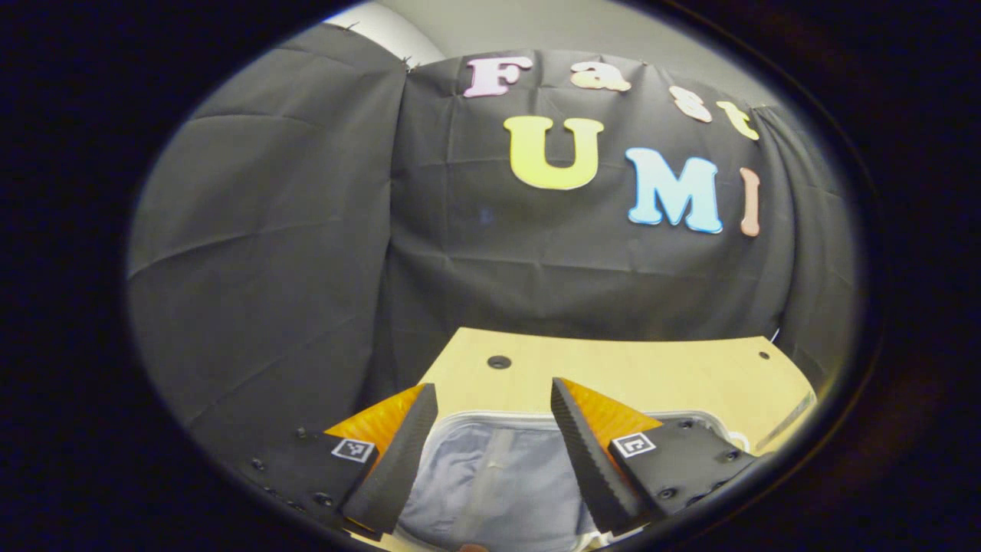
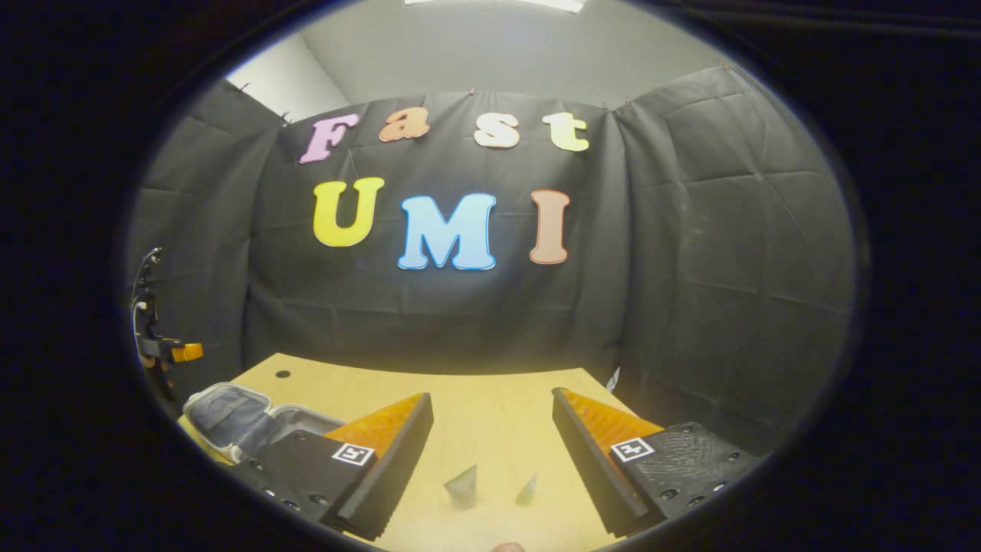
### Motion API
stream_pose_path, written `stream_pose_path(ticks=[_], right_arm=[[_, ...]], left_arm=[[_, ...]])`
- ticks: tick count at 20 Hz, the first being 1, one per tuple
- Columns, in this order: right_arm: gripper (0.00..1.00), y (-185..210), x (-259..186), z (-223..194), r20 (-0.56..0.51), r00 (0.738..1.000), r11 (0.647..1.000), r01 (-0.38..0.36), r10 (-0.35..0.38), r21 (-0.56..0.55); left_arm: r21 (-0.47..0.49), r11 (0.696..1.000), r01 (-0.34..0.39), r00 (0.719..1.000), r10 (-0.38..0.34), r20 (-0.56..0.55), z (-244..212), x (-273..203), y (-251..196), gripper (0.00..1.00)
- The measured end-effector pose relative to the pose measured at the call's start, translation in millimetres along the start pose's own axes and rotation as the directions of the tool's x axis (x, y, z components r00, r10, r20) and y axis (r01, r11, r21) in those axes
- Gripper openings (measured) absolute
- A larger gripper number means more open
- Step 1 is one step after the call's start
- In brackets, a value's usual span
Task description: First open the suitcase, pack the skin care products into it, and then close the suitcase.
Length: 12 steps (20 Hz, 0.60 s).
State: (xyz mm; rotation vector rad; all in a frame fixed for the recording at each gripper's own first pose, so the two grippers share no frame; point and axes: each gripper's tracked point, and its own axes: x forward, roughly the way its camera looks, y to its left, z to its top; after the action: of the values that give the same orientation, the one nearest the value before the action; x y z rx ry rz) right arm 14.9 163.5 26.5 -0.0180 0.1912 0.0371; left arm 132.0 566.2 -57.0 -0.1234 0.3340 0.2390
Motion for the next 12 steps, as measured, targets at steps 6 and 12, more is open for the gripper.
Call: stream_pose_path(ticks=[6,12], right_arm=[[0.95,-28,7,-5,0.006,1.000,0.999,-0.021,0.021,-0.036],[0.95,-66,7,-15,-0.005,1.000,0.999,-0.017,0.017,-0.049]], left_arm=[[0.061,0.987,0.146,0.987,-0.150,0.063,10,-30,-150,0.94],[0.116,0.945,0.305,0.944,-0.316,0.091,-8,-48,-310,0.96]])
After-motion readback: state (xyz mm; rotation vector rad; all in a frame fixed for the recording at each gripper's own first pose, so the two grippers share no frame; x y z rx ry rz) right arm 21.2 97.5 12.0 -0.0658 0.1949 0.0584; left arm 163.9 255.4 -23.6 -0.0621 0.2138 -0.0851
